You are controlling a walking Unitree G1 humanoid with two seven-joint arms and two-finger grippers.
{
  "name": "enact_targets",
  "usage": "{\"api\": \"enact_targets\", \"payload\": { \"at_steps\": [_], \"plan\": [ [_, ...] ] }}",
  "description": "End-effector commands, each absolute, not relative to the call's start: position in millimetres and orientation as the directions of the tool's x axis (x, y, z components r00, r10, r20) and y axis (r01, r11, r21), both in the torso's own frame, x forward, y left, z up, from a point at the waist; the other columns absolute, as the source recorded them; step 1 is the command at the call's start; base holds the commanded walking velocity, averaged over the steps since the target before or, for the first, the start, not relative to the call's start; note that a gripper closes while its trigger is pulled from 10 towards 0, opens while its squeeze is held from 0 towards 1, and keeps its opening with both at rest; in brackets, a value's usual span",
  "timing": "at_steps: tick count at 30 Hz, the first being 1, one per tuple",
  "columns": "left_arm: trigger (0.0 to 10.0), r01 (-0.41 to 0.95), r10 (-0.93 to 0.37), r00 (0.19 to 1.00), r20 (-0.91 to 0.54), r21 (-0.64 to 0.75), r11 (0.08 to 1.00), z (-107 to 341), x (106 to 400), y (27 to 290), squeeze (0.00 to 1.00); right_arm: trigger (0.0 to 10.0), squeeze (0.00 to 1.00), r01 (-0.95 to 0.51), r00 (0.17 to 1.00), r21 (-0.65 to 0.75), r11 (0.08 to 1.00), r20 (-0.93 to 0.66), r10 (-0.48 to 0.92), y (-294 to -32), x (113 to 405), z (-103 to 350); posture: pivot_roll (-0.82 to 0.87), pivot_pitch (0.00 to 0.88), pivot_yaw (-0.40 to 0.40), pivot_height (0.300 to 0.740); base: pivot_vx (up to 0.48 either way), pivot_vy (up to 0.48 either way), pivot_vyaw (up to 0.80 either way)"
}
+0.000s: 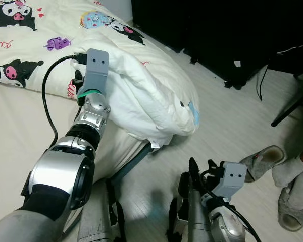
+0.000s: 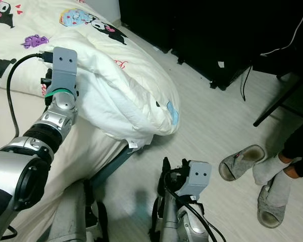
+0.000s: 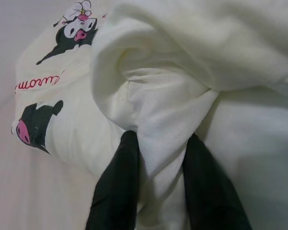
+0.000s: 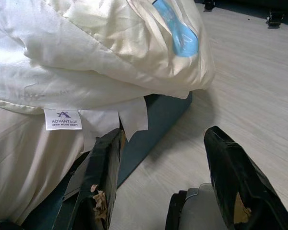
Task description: Clean up the room
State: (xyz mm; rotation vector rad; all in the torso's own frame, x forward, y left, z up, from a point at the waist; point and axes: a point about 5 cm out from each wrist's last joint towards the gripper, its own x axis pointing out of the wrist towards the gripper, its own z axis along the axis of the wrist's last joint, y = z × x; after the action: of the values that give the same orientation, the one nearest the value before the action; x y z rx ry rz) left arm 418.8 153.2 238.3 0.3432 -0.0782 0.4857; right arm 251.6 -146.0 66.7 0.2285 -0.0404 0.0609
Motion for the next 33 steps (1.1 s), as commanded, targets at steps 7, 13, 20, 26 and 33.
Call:
{"api": "enact_targets", "payload": {
  "at_steps": [7,13,20,26,33],
  "plan": [
    [0.0,-0.466,0.430,0.885,0.179,0.354,0.811,240,419,161,0.00,10.0,0.00,-0.042,0.999,0.237,0.971,-0.015,0.047,-146,244,57,-0.10,0.365,0.108,0.592,0.000,0.000,0.00],
    [0.0,-0.300,0.213,0.950,0.228,0.482,0.823,254,424,153,0.00,10.0,0.00,-0.044,0.998,0.241,0.970,-0.021,0.051,-146,247,56,-0.05,0.340,0.111,0.592,0.000,0.000,0.00],
    [10.0,-0.060,-0.114,0.979,0.168,0.777,0.627,255,422,155,0.00,10.0,0.00,-0.056,0.998,0.242,0.969,-0.027,0.065,-145,249,55,-0.02,0.321,0.096,0.592,0.000,0.000,0.00],
    [10.0,-0.057,-0.137,0.978,0.155,0.838,0.542,253,417,169,0.00,10.0,0.00,-0.061,0.997,0.240,0.969,-0.032,0.071,-147,250,55,0.00,0.317,0.092,0.592,0.000,0.000,0.00],
    [10.0,-0.031,-0.025,0.998,0.053,0.836,0.548,225,397,216,0.00,10.0,0.00,-0.070,0.996,0.240,0.968,-0.039,0.082,-146,254,53,0.01,0.310,0.094,0.592,0.000,0.000,0.00]
  ]
}}
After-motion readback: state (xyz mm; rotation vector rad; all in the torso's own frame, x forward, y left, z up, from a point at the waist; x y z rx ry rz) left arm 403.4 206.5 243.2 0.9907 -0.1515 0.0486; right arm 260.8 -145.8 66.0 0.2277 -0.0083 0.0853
